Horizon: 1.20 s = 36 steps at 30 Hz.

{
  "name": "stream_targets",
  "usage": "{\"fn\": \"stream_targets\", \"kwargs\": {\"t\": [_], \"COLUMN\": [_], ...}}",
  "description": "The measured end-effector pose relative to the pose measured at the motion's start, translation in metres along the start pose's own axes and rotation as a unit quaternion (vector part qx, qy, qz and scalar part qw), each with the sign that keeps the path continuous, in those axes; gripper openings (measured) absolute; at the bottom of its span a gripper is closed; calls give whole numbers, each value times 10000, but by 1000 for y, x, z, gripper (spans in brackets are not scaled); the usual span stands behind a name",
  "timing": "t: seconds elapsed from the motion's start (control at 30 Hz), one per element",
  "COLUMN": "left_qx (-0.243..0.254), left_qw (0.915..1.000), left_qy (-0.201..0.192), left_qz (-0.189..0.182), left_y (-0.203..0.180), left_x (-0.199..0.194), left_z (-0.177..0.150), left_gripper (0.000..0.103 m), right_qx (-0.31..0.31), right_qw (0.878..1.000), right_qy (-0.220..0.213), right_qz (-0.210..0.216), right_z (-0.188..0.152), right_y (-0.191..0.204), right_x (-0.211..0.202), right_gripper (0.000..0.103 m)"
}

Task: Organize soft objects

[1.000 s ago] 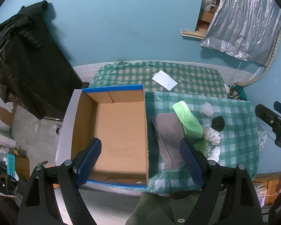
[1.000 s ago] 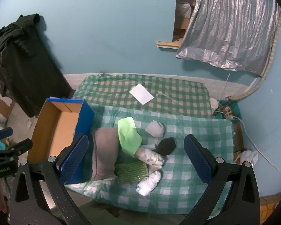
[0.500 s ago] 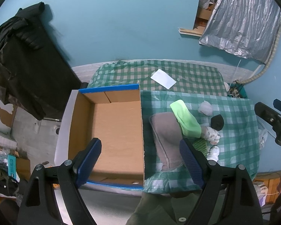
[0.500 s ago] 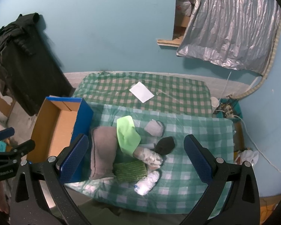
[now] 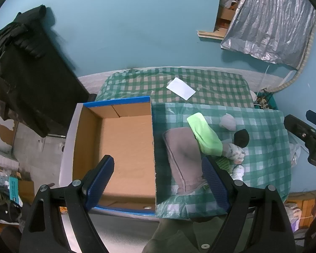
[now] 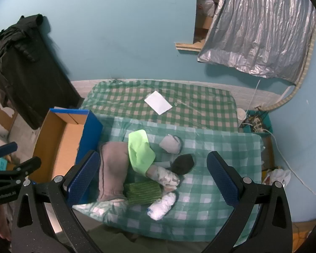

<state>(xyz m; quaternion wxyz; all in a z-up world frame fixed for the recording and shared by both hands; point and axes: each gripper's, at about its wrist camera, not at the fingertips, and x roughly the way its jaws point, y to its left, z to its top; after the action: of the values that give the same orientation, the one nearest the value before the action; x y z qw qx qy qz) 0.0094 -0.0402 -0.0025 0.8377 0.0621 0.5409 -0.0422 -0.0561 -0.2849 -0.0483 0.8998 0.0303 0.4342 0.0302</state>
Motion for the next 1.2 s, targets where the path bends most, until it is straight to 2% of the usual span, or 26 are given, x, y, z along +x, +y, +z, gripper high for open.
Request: {"fn": "stream_targets", "kwargs": {"t": [0.73, 1.03, 1.2], "left_qx": [7, 84, 117], "left_qw": [10000, 9999, 9998], "left_qy": [54, 97, 121], "left_qz": [-40, -66, -73], "left_y": [-12, -17, -18], "left_x": [3, 3, 4], "left_z": [4, 6, 7], "left_gripper": [86, 86, 86], "right_qx": [11, 55, 73], "right_qw": [10000, 10000, 9999], "right_qy": [39, 74, 118], "right_qz": [35, 3, 15], "right_z": [4, -10, -1], "right_y": [-5, -5, -6], "right_x": [0, 3, 5], "right_gripper": [102, 102, 102]}}
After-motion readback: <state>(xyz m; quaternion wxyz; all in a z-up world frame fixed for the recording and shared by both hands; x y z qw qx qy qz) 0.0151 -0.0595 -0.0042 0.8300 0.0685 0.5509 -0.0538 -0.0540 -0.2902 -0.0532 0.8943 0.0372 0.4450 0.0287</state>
